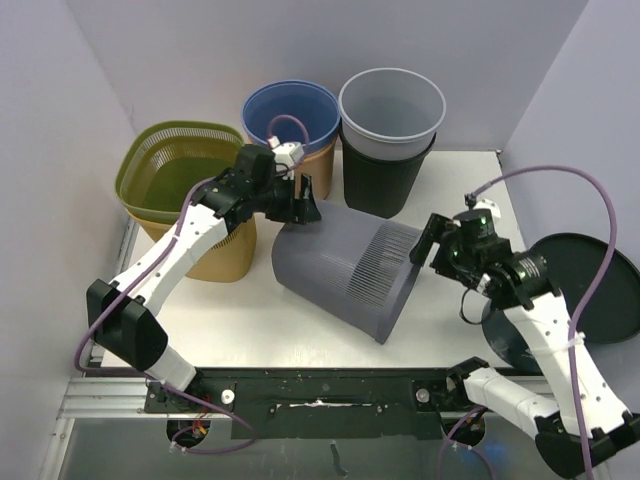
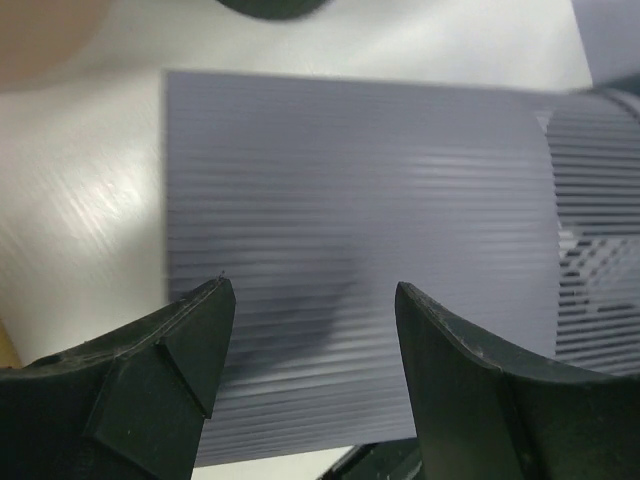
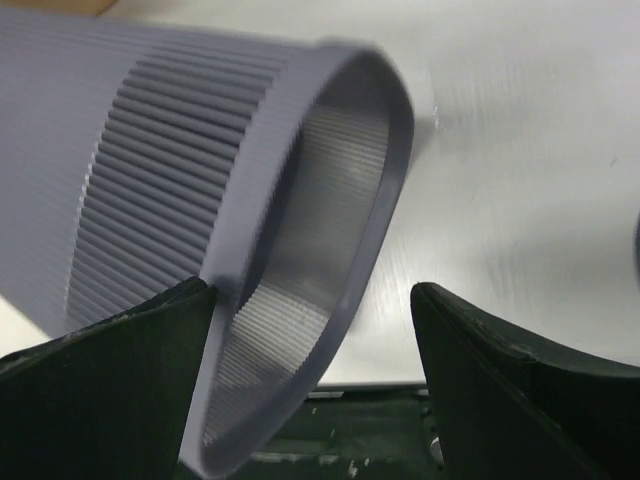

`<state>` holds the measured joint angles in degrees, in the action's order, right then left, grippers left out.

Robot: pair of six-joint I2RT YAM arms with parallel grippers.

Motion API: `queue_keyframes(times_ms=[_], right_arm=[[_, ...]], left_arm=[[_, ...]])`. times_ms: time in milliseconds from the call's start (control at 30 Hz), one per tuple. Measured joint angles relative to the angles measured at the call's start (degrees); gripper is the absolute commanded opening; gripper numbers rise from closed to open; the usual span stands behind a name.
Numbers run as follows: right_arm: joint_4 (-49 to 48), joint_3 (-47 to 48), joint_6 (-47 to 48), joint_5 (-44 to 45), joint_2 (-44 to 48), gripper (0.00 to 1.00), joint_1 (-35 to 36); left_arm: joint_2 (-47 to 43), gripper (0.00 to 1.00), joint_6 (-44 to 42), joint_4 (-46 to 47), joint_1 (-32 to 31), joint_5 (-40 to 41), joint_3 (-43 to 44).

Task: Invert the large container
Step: Turn the container upside down at the center of the board.

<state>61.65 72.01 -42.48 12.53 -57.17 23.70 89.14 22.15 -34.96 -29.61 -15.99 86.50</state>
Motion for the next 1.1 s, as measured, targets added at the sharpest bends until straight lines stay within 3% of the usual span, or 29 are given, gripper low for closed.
queue_keyframes(times_ms=[167,233,300,400,633,900,1000,1100], right_arm=[[-2.16,-9.60,-4.52,-7.98,10.60,0.71,0.00],[-4.00,-12.50,-5.84,-10.58,13.68,0.61,0.00],[-5.35,-13.84,-6.88,-12.20,15.10,0.44,0.00],[-9.40,-14.60,-8.02,-13.75,13.81,0.22,0.00],[-15.23,-11.63,-3.43,-14.03,5.38,0.07,-0.55],[-17.77,0.42,10.38,-14.01,-11.47,0.11,-6.12],[-18.53,1.38,12.35,-13.66,-13.18,0.30,-8.50],[-17.55,1.38,13.84,-12.52,-12.13,0.59,-9.88]], left_arm=[[0.57,0.65,-0.57,-0.76,-6.27,-0.74,-0.66],[0.44,0.64,-0.48,0.28,-8.13,-1.42,-1.25],[0.44,0.64,-0.35,1.68,-8.50,-1.70,-1.75],[0.44,0.64,0.09,2.67,-8.44,-1.86,-2.01],[0.44,0.64,1.07,4.61,-8.55,-1.84,-2.64],[0.44,0.66,1.16,2.91,-8.68,0.50,-0.92],[0.44,0.67,1.11,-0.24,-8.94,3.98,0.87],[-0.31,0.67,1.05,-2.25,-9.35,9.35,2.27]])
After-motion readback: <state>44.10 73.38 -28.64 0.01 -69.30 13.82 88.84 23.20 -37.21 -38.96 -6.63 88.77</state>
